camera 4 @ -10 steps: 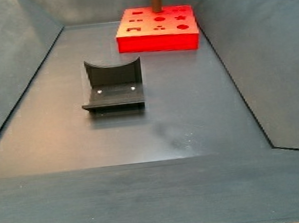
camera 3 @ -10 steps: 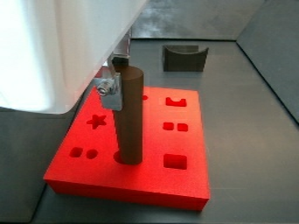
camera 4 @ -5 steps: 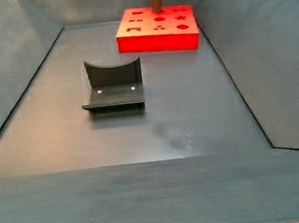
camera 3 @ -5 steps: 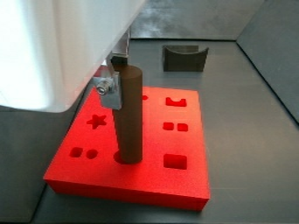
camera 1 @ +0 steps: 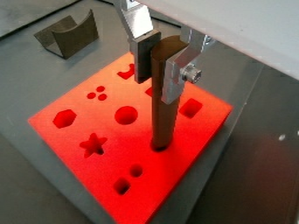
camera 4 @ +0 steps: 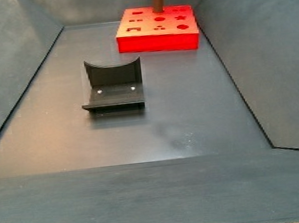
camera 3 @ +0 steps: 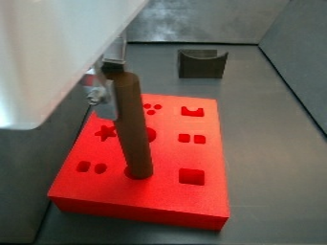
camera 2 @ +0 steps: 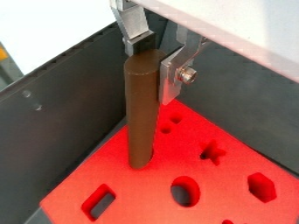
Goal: Pick up the oval object. Move up. Place the oval object on the fixture. Regrasp the oval object. Move to above the board. Insert the oval object.
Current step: Insert the oval object.
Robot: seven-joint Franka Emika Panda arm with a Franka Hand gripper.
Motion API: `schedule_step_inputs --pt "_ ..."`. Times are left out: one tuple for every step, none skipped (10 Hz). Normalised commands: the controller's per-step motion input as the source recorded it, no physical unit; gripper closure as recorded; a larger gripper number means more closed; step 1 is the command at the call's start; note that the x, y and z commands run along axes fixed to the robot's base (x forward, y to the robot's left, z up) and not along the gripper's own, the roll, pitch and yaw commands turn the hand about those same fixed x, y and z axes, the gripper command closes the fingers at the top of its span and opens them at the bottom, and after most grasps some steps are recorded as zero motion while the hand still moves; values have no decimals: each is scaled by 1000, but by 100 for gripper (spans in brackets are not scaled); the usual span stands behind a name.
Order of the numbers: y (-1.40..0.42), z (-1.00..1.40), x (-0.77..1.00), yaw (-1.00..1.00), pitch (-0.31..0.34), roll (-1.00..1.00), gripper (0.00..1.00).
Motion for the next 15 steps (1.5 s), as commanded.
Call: schedule_step_inputs --pt "0 -114 -140 -194 0 0 100" --pt "6 -117 -314 -131 0 44 100" --pt "0 -91 -289 -89 0 16 100" --pt "0 -46 -200 -63 0 0 100" --pt "66 -51 -131 -26 0 0 100" --pt "237 -120 3 66 29 89 100" --pt "263 -80 17 83 49 96 100" --pt "0 -26 0 0 16 127 100" --pt "0 0 0 0 59 251 100" --pt "0 9 0 0 63 231 100" --pt "-83 17 0 0 54 194 100" --pt "-391 0 454 -394 16 20 100" --pt "-294 -63 457 -503 0 0 100" --pt "-126 -377 543 -491 0 0 100" --pt "0 -531 469 -426 111 80 100"
